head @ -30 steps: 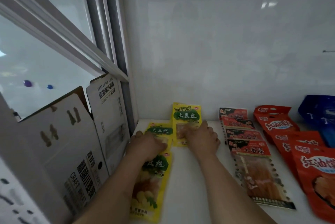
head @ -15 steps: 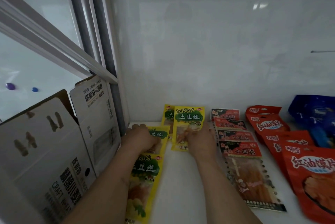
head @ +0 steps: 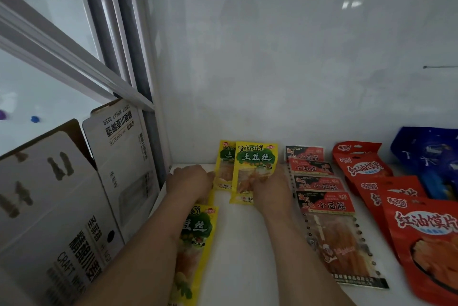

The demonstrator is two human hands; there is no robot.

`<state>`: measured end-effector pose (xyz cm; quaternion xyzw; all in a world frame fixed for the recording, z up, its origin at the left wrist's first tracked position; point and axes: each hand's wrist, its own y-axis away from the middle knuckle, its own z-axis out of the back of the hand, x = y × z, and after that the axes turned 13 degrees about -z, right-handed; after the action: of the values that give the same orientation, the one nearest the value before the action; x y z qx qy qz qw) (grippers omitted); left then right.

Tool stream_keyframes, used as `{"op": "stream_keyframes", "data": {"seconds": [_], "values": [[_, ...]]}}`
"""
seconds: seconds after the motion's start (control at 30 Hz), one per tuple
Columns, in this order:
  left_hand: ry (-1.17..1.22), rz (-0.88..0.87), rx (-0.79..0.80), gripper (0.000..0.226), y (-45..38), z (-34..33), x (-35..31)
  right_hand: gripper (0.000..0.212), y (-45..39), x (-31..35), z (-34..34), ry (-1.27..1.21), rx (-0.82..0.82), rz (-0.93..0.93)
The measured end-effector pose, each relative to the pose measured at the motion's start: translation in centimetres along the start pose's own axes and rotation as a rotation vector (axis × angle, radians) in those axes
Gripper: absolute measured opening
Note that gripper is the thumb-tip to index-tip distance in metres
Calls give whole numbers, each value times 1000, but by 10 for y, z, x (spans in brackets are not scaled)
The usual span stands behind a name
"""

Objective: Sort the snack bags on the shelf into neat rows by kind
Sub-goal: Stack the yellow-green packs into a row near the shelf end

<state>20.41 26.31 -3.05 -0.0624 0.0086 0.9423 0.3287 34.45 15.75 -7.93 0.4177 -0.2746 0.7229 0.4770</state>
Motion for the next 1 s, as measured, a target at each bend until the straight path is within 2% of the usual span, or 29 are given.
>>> {"op": "stream_keyframes", "data": {"seconds": [0.1, 0.2, 0.3, 0.43, 0.67, 0.83, 1.0], "values": [[99, -67, -145, 51, -13, 3, -7, 58, -1, 0, 1, -19, 0, -12], [255, -68, -111, 52, -26, 2, -18, 59, 0, 0, 0, -51, 9, -22], [335, -2, -40, 64, -34, -9, -21, 63, 2, 2, 2, -55, 15, -25], [270, 49, -32, 86, -34, -20, -16, 64, 1, 2, 2, -50, 14, -30], [369, 32, -25, 61, -43, -22, -7, 64, 0, 0, -2, -59, 25, -56], [655, 48, -131, 8, -33, -18, -2, 61, 1, 1, -1, -78, 36, -72], [864, 42, -208, 21, -20, -9, 4, 74, -32, -27, -28, -115, 53, -61]]}}
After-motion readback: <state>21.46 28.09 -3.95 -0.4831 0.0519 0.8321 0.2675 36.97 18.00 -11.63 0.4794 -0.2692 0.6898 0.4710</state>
